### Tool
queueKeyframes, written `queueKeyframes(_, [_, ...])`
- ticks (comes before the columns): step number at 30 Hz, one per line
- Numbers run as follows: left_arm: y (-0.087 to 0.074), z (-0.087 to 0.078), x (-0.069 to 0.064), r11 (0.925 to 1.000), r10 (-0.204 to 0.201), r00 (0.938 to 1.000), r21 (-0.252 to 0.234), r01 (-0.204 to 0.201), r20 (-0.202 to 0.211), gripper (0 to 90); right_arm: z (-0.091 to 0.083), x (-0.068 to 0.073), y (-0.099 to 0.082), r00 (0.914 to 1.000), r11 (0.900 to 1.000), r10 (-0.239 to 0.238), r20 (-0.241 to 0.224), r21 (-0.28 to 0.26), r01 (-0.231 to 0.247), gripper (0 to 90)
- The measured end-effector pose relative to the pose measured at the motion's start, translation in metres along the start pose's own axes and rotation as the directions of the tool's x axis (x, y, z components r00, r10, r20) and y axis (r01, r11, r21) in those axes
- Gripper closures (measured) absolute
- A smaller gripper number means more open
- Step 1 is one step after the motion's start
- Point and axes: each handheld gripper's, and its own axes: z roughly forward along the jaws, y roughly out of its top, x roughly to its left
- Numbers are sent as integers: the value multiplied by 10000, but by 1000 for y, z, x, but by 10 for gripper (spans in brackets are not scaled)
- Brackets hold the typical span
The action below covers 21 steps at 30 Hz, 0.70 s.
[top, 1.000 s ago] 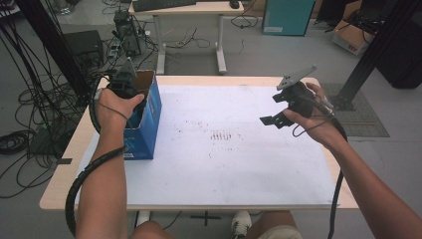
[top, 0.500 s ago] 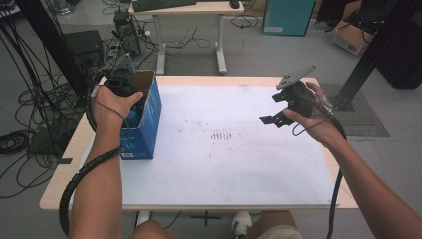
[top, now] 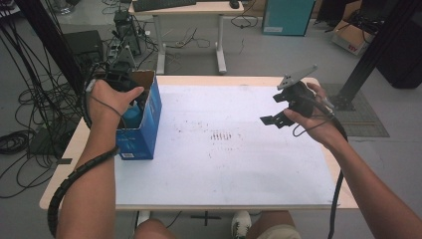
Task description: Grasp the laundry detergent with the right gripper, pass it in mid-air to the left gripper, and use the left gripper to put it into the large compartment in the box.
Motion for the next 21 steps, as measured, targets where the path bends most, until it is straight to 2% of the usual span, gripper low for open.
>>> queueKeyframes(10, [0, -22, -11, 9984, 314, 9995, -465, -315, -44, 220, 1, -2, -2, 10000, 9999, 60, -22, 118, -60, 84])
queueKeyframes(18, [8, -30, -30, 9937, 770, 9970, -822, -768, -8, 184, -1, -6, -3, 9999, 9993, 137, 82, 342, -140, 84])
queueKeyframes(21, [10, -33, -36, 9917, 874, 9962, -949, -864, 57, 167, -1, -10, -2, 10000, 9991, -15, 72, 431, 11, 84])
